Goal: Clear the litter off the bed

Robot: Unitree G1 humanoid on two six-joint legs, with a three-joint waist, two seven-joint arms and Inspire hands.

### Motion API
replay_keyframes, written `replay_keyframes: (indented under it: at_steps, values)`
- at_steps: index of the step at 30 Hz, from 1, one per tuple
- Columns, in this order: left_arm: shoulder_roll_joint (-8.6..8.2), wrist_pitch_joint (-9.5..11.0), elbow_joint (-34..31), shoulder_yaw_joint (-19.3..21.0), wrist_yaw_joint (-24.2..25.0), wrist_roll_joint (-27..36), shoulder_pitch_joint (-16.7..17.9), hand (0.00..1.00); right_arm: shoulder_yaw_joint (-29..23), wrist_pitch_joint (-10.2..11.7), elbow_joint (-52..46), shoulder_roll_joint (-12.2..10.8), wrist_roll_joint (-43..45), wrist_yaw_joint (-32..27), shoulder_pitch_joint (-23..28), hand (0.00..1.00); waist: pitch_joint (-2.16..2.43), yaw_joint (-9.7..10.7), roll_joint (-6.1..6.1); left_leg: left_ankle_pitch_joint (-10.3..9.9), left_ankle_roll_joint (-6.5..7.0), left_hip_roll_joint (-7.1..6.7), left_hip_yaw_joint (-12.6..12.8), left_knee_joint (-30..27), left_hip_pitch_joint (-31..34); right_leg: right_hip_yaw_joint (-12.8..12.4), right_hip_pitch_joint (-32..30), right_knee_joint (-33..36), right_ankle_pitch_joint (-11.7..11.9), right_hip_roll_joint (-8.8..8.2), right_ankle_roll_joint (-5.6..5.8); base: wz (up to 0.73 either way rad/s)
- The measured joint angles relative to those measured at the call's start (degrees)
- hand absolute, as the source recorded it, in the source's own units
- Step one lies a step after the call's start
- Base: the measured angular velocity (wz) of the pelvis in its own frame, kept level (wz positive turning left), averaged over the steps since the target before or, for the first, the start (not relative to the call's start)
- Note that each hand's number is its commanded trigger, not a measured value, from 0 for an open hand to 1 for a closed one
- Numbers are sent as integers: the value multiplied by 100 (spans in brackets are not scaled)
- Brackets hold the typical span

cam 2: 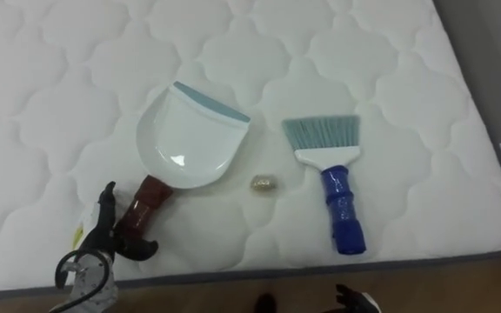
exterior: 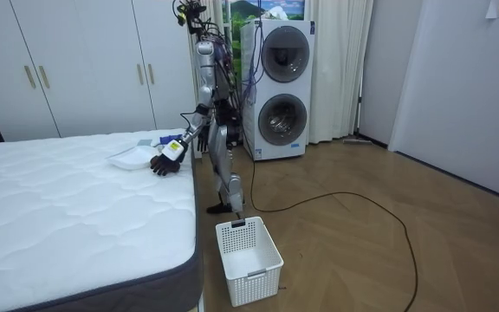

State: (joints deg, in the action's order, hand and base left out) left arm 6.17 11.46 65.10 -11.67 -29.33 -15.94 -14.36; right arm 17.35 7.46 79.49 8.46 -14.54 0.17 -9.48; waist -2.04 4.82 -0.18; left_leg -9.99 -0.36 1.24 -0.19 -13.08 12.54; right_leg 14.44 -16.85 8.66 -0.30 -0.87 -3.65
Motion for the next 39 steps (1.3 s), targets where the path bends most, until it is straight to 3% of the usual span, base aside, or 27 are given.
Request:
replay_keyframes:
  at_steps: [13, 19, 30, 39]
  values:
    - [-50, -53, 1, -31, -37, 3, 0, 0, -2, -10, -64, 4, -306, -6, 78, 0, -14, 53, 24, 0, 0, 7, 7, -26, 25, 28, -8, 16, -11, -11, -7, 1]
    - [-98, -122, 1, -28, -42, 25, -15, 0, 0, -116, -97, 4, -299, -42, 57, 0, -14, 68, 23, 0, 0, 9, 31, -39, 59, 9, -50, 35, -9, -19, -10, -1]
    - [-94, -199, 12, -26, -35, 66, -360, 0, 108, -129, -123, -4, -297, -47, -87, 0, -27, 281, 4, 9, 3, 3, 122, -110, 287, -21, -403, 312, -61, -91, -55, -2]
    - [-91, -241, 10, -33, 30, 70, -427, 0, 150, -141, -164, -11, -312, -87, -153, 0, -62, 296, -50, 9, 1, -3, 141, -223, 429, -25, -551, 420, -109, -113, -58, 3]
